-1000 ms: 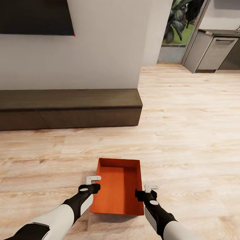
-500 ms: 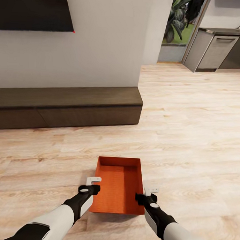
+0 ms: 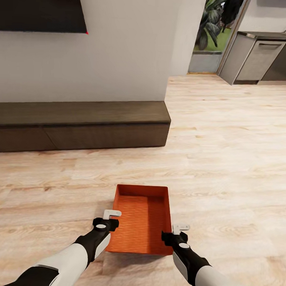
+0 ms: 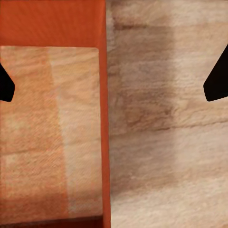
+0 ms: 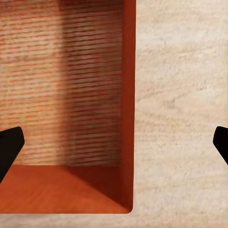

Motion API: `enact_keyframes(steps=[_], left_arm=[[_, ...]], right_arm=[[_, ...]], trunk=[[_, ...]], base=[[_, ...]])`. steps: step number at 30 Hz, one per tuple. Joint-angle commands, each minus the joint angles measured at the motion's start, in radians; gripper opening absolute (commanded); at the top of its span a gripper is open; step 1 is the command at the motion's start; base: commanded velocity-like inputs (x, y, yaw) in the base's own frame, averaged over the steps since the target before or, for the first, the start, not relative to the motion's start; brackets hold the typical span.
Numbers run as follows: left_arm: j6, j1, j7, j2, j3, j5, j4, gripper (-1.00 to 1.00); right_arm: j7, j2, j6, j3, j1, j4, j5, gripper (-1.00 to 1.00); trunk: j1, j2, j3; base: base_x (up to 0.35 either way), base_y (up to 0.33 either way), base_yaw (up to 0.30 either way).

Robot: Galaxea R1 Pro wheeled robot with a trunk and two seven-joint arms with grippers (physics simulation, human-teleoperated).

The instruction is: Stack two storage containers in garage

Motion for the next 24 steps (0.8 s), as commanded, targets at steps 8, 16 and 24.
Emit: enact_keyframes(steps=[8, 16, 24], left_arm=[[0.004, 0.0, 0.006, -0.001, -0.007, -0.006, 0.004, 1.0], [0.0, 0.0, 0.006, 0.0, -0.007, -0.006, 0.007, 1.0], [-0.004, 0.0, 0.007, 0.0, -0.006, -0.006, 0.01, 1.0]], right_arm=[[-0.005, 0.0, -0.02, 0.005, -0.001, 0.001, -0.011, 1.0], [-0.005, -0.005, -0.023, 0.002, -0.002, -0.021, -0.012, 1.0], [-0.005, -0.008, -0.039, 0.001, -0.008, -0.025, -0.015, 1.0]], trunk=[[0.031, -0.057, -0.026], [0.061, -0.113, -0.051], [0.092, -0.169, -0.076]], base=[[0.0, 0.0, 0.0], [0.0, 0.0, 0.0], [0.0, 0.0, 0.0]])
